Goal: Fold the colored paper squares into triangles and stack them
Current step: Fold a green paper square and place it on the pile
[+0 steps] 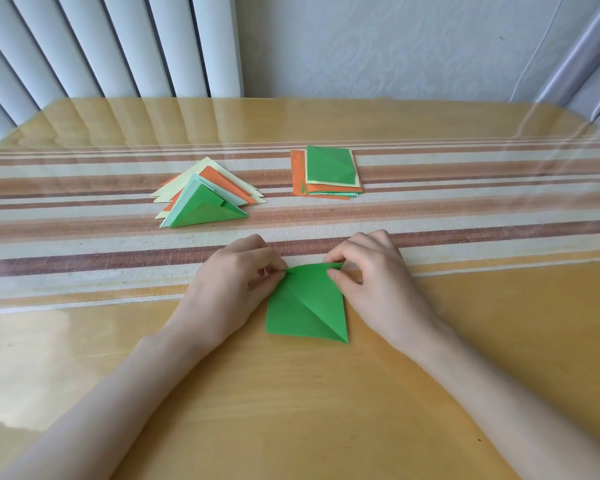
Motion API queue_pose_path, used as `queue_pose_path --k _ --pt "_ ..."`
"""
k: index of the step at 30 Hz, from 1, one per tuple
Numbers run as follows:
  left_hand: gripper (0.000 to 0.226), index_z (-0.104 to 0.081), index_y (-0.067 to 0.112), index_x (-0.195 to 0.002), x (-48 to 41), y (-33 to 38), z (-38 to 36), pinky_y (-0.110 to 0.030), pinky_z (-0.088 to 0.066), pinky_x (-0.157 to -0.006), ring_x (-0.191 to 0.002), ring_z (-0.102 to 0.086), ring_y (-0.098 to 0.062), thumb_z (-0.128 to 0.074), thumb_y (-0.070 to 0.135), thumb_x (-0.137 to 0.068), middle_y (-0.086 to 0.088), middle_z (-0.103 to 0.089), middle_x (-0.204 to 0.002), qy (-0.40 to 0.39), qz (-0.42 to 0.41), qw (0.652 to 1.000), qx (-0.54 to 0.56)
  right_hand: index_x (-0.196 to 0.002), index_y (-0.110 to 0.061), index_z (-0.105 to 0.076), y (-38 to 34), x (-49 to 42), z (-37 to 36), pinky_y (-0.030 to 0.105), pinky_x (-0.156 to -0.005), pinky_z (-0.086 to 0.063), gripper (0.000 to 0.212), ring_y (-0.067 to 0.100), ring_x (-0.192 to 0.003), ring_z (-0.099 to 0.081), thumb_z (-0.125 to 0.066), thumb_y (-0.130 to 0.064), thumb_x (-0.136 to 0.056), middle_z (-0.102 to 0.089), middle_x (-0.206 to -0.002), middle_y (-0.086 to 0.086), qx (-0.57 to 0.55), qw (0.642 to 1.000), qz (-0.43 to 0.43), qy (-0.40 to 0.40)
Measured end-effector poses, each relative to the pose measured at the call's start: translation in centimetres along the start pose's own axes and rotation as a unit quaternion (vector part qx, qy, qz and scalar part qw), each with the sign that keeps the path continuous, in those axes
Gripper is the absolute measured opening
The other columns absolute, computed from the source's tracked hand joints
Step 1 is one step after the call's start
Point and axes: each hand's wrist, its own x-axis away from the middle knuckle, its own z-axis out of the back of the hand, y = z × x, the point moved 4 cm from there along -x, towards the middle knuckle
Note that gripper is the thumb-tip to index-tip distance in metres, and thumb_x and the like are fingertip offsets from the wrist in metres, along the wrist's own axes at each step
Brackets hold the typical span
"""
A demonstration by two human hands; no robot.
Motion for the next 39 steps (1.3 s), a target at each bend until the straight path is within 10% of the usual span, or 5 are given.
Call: queue_pose_path --k 6,15,24,39 --pt "0.034 -0.073 0.014 -0.099 0.5 0.1 0.6 -0.029 -0.052 -0.062 -0.075 -0.062 -0.020 -0.043 0.025 -0.088 0.001 -0.062 -0.092 -0.069 -0.080 0.992 -0.065 -0.087 -0.012 -0.074 -0.6 0.9 0.3 0.039 -0.075 -0.044 0.024 0.019 -0.088 -0.044 -0.062 0.005 -0.076 -0.063 -0.082 -0.001 0.092 0.989 0.113 0.025" --pt "0.040 -0.072 0.012 -0.108 1.5 -0.3 0.5 -0.039 -0.054 -0.064 -0.086 -0.061 -0.025 -0.064 -0.011 -0.077 -0.002 -0.062 -0.100 -0.063 -0.092 0.987 -0.113 -0.090 -0.009 -0.075 -1.5 2.0 0.2 0.039 -0.077 -0.040 0.034 0.025 -0.087 -0.049 -0.062 0.014 -0.069 -0.059 -0.083 0.001 0.216 0.966 0.142 -0.023" --pt "0.039 -0.071 0.013 -0.103 1.5 0.1 0.3 -0.038 -0.053 -0.074 -0.092 -0.058 -0.020 -0.039 0.027 -0.085 0.003 -0.063 -0.102 -0.065 -0.060 0.995 -0.051 -0.126 -0.021 -0.062 -2.5 1.7 0.0 0.034 -0.076 -0.040 0.068 0.023 -0.085 -0.047 -0.032 0.004 -0.071 -0.054 -0.086 -0.001 0.231 0.966 0.094 -0.063" --pt "0.040 -0.068 0.017 -0.096 1.8 0.3 0.1 -0.041 -0.050 -0.080 -0.093 -0.056 -0.018 -0.040 0.046 -0.089 0.007 -0.059 -0.100 -0.056 -0.017 0.996 -0.062 -0.103 -0.024 -0.076 -0.4 2.5 2.3 0.038 -0.076 -0.041 0.063 0.026 -0.082 -0.048 -0.030 0.001 -0.068 -0.057 -0.083 0.000 0.295 0.952 0.081 -0.009"
